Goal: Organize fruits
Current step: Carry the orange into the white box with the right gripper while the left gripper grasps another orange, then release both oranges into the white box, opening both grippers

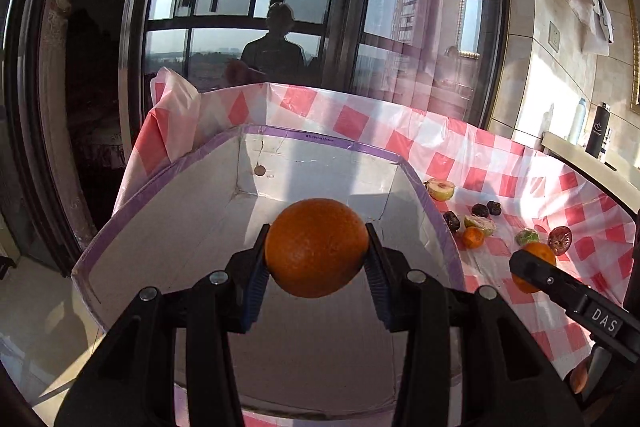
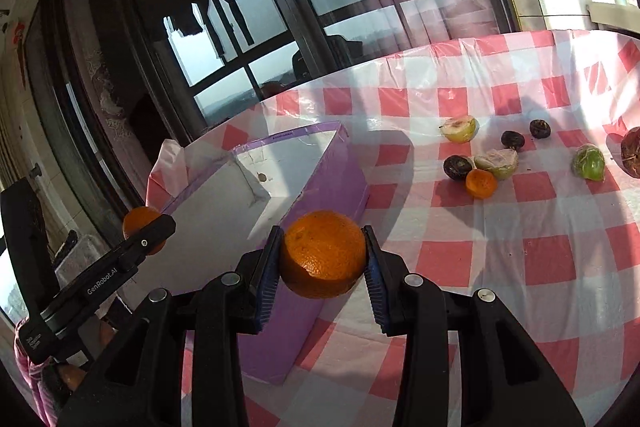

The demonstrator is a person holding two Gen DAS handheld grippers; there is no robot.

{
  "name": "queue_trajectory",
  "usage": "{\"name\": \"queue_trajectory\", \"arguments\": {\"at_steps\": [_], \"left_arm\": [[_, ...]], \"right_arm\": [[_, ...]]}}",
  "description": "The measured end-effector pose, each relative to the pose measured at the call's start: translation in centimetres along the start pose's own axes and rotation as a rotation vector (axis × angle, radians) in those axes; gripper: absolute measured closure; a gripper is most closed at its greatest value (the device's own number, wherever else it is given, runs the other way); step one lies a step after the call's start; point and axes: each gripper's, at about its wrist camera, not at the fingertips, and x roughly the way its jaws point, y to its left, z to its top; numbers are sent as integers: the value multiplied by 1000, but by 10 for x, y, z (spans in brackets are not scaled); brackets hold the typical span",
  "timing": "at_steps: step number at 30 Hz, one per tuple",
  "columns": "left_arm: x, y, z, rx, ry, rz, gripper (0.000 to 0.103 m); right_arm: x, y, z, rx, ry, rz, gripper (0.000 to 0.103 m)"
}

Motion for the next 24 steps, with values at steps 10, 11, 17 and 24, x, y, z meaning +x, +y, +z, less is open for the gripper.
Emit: {"name": "queue_trajectory", "arguments": {"at_steps": [10,11,17,24], "left_arm": [[33,46,4,25,164,110,59],[39,46,4,46,196,124,59],[65,45,-3,133,338,130,58],[76,42,-6,164,458,74,58]], "right_arm": [[83,92,10,-336,194,-61,64],[93,96,10,-374,240,-76,64],[137,110,-5,-605,449,-238,63],[159,113,-13,-759,599,-347,63]]}}
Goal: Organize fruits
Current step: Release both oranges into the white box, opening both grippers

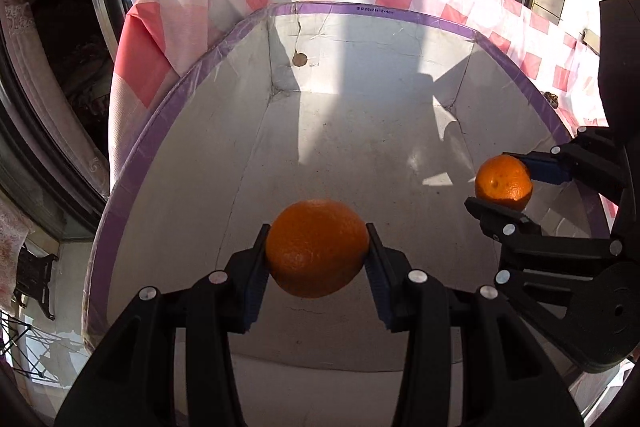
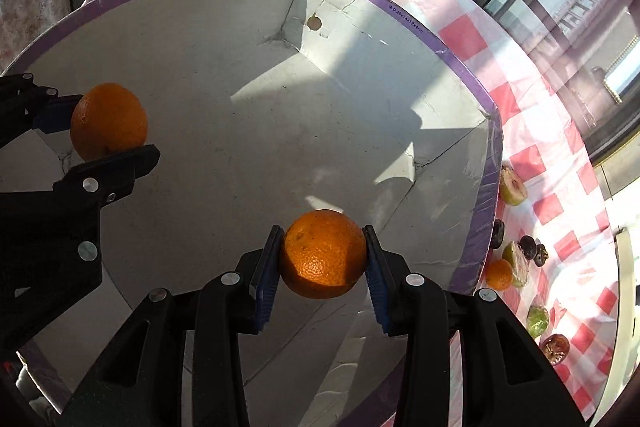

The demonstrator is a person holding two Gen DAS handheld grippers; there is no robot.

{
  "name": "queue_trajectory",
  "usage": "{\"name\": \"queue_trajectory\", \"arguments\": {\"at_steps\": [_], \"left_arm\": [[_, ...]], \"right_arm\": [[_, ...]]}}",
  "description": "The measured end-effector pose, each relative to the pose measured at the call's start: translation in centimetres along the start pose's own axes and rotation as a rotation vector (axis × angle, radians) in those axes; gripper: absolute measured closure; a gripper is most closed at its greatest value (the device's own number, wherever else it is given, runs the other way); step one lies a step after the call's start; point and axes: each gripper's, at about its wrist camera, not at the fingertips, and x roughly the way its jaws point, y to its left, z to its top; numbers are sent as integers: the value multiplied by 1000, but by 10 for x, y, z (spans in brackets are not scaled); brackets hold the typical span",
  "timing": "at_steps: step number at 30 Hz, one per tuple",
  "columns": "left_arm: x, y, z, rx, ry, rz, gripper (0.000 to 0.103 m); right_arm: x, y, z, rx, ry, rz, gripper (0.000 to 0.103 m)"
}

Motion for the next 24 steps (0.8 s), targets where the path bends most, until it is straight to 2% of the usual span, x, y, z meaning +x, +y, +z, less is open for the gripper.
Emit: {"name": "queue_trajectory", "arguments": {"at_steps": [2,5,7,9,10,12,20,24], "left_arm": [[1,-2,0,16,23,-4,58],[3,-2,-1,18,46,-9,57],[3,-3,-2,22,54,-2,52],[3,-3,0,21,59,-4,39],[3,-4,0,27,58,0,38],[3,-4,0,28,59,8,33],[3,-4,0,27,71,29,32],[0,-5,2,18,43,71,26]], "right_arm": [[5,5,1,-51,38,-30,63],[7,6,1,-75,64,-28,58],[8,5,0,-77,69,-29,58],[7,2,2,-57,65,-2,55],[6,1,3,-46,62,29,50],[4,2,2,-46,56,36,49],[-4,1,0,-6,-1,27,47],[-16,-3,-8,31,-106,-12,42]]}}
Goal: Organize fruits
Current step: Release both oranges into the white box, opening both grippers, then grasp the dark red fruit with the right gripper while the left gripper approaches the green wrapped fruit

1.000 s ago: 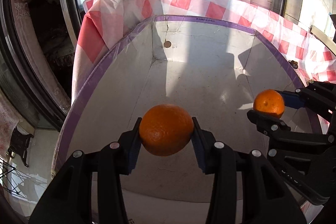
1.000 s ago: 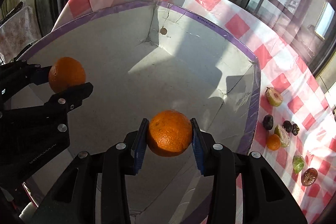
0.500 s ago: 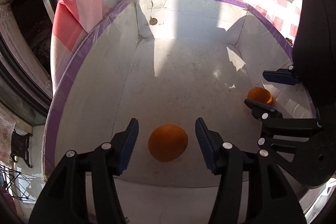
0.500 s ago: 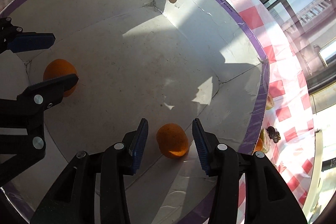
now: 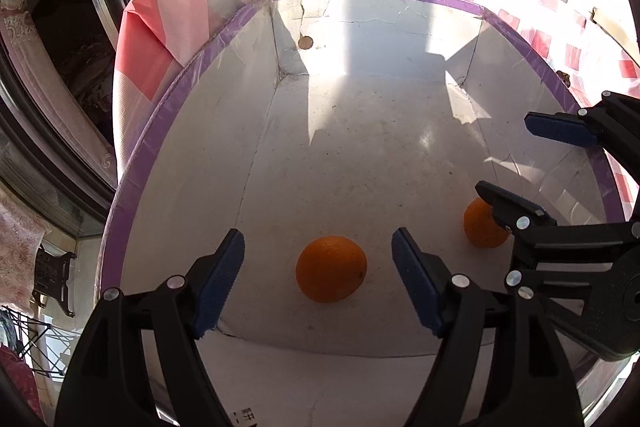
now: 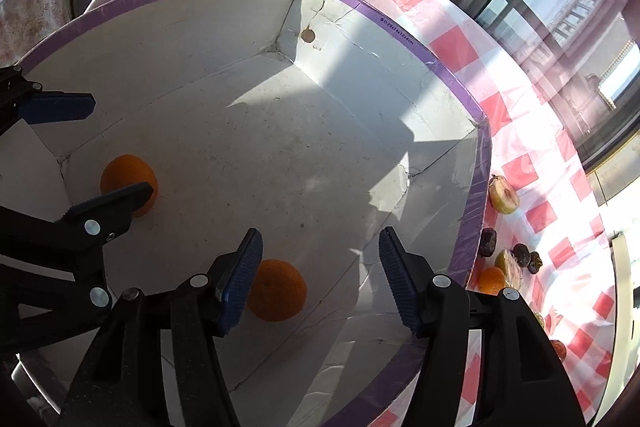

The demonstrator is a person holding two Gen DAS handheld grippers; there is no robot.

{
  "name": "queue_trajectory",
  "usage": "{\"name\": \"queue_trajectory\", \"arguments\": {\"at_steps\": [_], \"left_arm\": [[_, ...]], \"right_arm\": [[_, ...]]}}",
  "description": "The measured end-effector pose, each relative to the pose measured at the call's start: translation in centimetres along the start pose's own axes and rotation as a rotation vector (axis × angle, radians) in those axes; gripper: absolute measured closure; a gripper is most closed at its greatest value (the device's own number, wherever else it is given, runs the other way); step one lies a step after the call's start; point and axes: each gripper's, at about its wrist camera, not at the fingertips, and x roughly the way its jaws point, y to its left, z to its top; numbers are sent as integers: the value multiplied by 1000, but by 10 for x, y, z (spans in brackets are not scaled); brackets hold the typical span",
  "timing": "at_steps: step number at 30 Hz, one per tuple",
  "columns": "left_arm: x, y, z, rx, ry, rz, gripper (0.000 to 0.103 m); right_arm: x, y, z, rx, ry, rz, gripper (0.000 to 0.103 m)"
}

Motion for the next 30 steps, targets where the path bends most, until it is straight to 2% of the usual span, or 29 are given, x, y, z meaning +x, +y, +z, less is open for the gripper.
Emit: {"name": "queue_trajectory", "arguments": {"at_steps": [2,3,5,8,9,12,14,18,20,21,24,26,30], "left_arm": [[-3,2,0,-21,-31,-4,25],[-6,3,0,-27,-49,-7,20],[-15,2,0,-42,-106,-18,11],[-41,0,5,-116,-234,-39,2],[-51,-3,6,-139,-289,-53,2],[-78,-25,12,-156,-406,-132,2],[-92,-51,14,-132,-475,-208,2],[-100,-125,11,-24,-556,-335,2],[-94,-167,6,61,-557,-382,2],[-84,-190,4,110,-542,-425,2],[-40,-240,8,141,-420,-499,2],[-11,-259,15,111,-342,-551,2],[37,-279,25,-18,-193,-636,2]], "right_arm": [[-13,-6,-7,32,-83,-16,36],[-21,-11,-12,59,-129,-23,33],[-40,-27,-26,127,-238,2,19],[-66,-57,-55,242,-381,20,15],[-70,-68,-67,286,-411,24,15],[-65,-101,-106,419,-425,56,15],[-51,-123,-135,512,-394,55,15],[-25,-165,-198,713,-270,-44,15],[-17,-186,-227,804,-230,-85,15],[-14,-200,-242,875,-214,-77,15],[-18,-233,-280,1024,-245,-96,15],[-18,-250,-295,1067,-232,-142,15],[-9,-290,-317,1187,-231,-145,15]]}}
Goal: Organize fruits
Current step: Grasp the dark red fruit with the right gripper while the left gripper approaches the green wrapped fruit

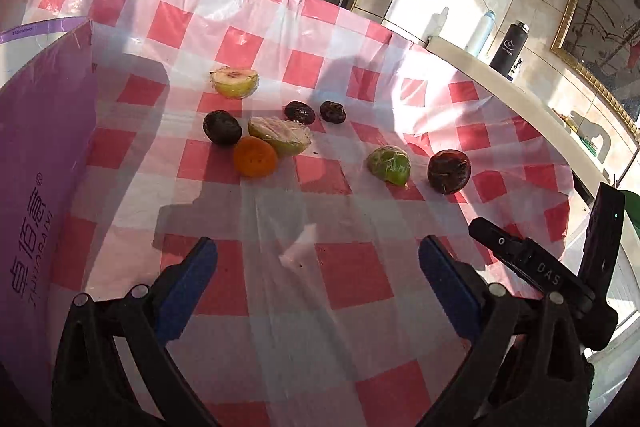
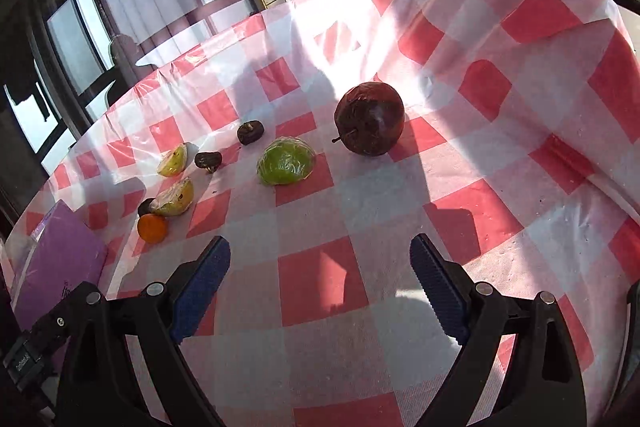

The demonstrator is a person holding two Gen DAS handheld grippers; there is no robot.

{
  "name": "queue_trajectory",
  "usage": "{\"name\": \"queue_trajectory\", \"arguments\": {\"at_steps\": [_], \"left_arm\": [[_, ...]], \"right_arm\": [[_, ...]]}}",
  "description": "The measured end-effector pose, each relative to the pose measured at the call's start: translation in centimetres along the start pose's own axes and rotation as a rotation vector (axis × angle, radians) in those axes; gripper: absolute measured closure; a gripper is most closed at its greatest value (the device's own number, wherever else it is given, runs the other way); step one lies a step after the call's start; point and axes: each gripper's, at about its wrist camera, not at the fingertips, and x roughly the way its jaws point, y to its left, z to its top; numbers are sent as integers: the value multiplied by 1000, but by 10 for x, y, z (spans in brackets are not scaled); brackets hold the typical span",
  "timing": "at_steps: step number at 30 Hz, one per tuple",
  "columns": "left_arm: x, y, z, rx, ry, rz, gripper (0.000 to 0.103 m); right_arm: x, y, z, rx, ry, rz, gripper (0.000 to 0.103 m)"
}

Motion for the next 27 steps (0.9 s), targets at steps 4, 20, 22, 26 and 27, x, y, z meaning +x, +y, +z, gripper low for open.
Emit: {"name": "queue_trajectory", "arguments": {"at_steps": [4,20,22,26,27], "left_arm": [[16,1,-4,-22,36,33,2],[44,-22,4,62,102,0,2],[60,-30,13,57,101,2,2],[102,-52,34,81,131,13,2],[113,-59,39,98,140,20,2]], "right_arm": [[28,-21,27,72,9,-43,15],[122,-31,87,65,105,-89,29],[118,-40,87,109,91,-41,40],[114,-50,85,151,73,14,42],[114,-51,86,157,70,22,42]]}}
